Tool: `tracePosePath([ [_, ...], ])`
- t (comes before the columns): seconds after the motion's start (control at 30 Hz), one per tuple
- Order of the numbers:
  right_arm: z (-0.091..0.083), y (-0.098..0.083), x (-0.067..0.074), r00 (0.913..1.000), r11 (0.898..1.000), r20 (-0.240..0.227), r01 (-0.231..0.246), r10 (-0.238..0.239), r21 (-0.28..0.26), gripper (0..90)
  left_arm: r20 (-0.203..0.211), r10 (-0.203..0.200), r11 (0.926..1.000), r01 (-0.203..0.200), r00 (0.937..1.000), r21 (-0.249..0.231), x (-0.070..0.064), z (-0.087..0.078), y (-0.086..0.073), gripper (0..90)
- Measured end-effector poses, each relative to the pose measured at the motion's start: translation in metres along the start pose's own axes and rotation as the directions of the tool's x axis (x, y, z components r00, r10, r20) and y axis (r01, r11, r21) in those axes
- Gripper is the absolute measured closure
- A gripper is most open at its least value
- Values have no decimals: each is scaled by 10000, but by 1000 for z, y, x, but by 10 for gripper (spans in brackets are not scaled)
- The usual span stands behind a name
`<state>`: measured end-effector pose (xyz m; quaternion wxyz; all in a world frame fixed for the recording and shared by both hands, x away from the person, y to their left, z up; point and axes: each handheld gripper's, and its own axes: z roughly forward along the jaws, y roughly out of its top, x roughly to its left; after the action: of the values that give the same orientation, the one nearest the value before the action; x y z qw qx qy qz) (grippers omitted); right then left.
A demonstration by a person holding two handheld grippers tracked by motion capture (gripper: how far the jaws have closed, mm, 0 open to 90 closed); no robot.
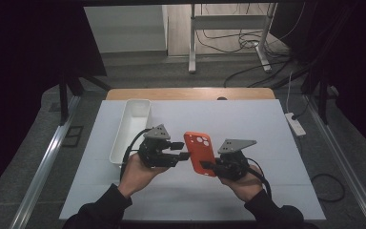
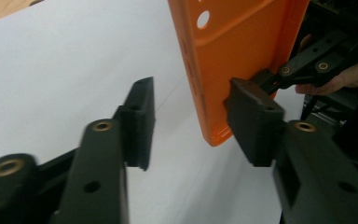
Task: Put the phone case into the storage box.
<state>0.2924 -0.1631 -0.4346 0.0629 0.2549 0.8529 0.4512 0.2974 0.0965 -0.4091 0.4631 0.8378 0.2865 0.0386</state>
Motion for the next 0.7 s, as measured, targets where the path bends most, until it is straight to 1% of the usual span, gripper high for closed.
tracePosePath([
  [0.03, 0, 0, 0, 10000, 10000, 14, 12, -12, -3, 853, 8, 60, 10000, -60, 10000, 13, -1, 0, 0, 586],
  [0.1, 1, 0, 1, 10000, 10000, 43, 80, -80, 29, 853, -21, 48, 10000, -48, 10000, 49, -2, 0, 1, 639],
  [0.2, 2, 0, 2, 10000, 9999, 34, 93, -93, 61, 853, 28, -35, 10000, 35, 10000, -1, -2, 0, 1, 692],
  [0.37, 3, 0, 4, 9999, 9999, -42, 95, -94, 64, 854, -55, -216, 9998, 216, 9998, 50, -1, 0, 0, 797],
  [0.43, 4, 0, 4, 9999, 9999, -9, 126, -126, 83, 854, 12, -420, 9991, 420, 9991, 54, -1, -1, 0, 822],
  [0.47, 4, 0, 4, 9999, 9999, -9, 126, -126, 83, 854, 12, -420, 9991, 420, 9991, 54, -1, -1, 0, 841],
  [0.5, 4, 0, 4, 9999, 9999, 8, 130, -130, 73, 854, 59, -658, 9978, 658, 9978, 39, 0, -2, 0, 841],
  [0.57, 4, 0, 4, 9998, 9998, 62, 171, -172, 91, 854, 64, -804, 9967, 804, 9967, 67, 1, -2, 0, 891],
  [0.67, 5, 0, 5, 9998, 9997, 107, 194, -196, 143, 853, 14, -988, 9951, 988, 9951, 73, 1, -2, 0, 895],
  [0.7, 5, -1, 4, 9998, 9998, 83, 174, -175, 134, 853, 53, -1082, 9941, 1082, 9941, 29, 1, -2, 0, 895],
])
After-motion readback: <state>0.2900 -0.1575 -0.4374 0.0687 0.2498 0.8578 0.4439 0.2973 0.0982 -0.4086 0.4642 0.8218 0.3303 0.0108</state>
